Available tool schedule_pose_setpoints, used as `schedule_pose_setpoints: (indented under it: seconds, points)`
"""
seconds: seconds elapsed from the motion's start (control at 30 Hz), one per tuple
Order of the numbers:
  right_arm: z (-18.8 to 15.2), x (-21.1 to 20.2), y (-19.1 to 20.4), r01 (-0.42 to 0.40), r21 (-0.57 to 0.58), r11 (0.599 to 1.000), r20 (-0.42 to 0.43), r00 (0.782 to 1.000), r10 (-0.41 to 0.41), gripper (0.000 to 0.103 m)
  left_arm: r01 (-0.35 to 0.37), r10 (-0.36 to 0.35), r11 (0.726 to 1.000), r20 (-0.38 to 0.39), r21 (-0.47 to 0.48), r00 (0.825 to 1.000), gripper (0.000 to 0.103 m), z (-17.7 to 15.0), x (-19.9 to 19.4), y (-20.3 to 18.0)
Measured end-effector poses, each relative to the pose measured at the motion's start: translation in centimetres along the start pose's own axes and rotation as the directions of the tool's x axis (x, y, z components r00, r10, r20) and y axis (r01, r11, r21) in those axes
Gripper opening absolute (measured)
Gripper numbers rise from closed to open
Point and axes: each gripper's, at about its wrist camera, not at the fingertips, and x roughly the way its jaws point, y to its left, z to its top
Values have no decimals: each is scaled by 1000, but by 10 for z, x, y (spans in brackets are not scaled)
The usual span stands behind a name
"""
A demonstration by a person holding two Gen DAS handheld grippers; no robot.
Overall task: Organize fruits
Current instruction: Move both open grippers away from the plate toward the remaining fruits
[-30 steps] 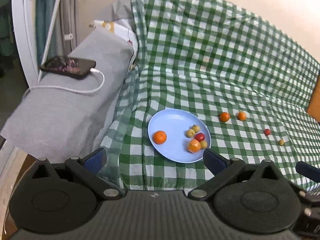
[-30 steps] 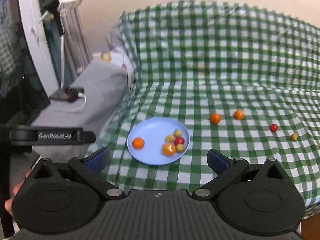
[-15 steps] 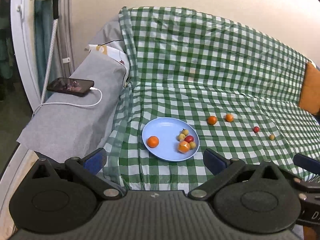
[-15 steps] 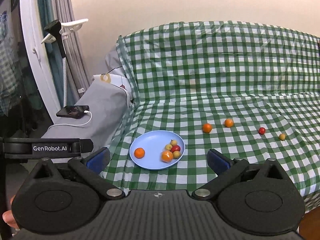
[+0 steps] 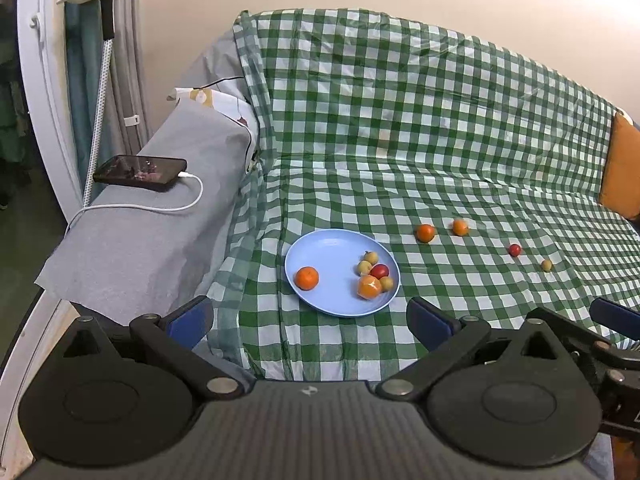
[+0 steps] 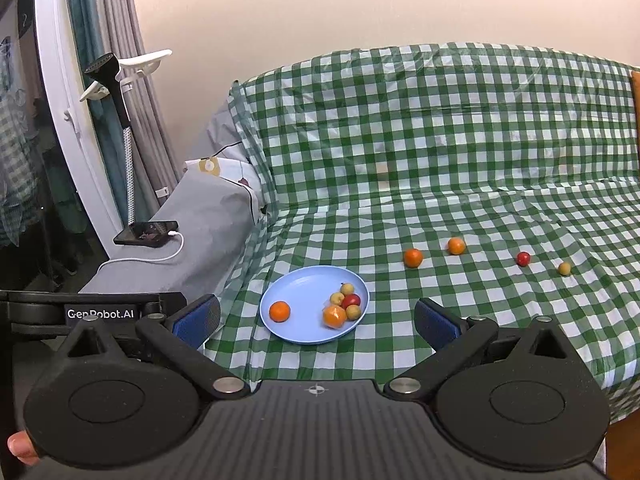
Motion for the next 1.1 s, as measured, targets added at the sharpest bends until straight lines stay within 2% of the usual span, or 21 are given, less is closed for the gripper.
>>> schedule_pose_setpoints:
  seconds: [0.27, 0.6, 1.1]
  points:
    - [-1, 8, -2, 0, 4, 1000, -8, 1000, 0, 102, -3, 3, 1000, -41, 10, 999, 103, 4, 19, -2]
    - [3, 37, -26, 21, 38, 999, -32, 999, -20, 102, 13, -11, 1000, -73, 28, 997, 103, 21, 48, -18]
    - [10, 64, -84, 122, 100, 987, -33, 992, -119, 102, 59, -51, 997, -132, 59, 990, 103, 48, 100, -66]
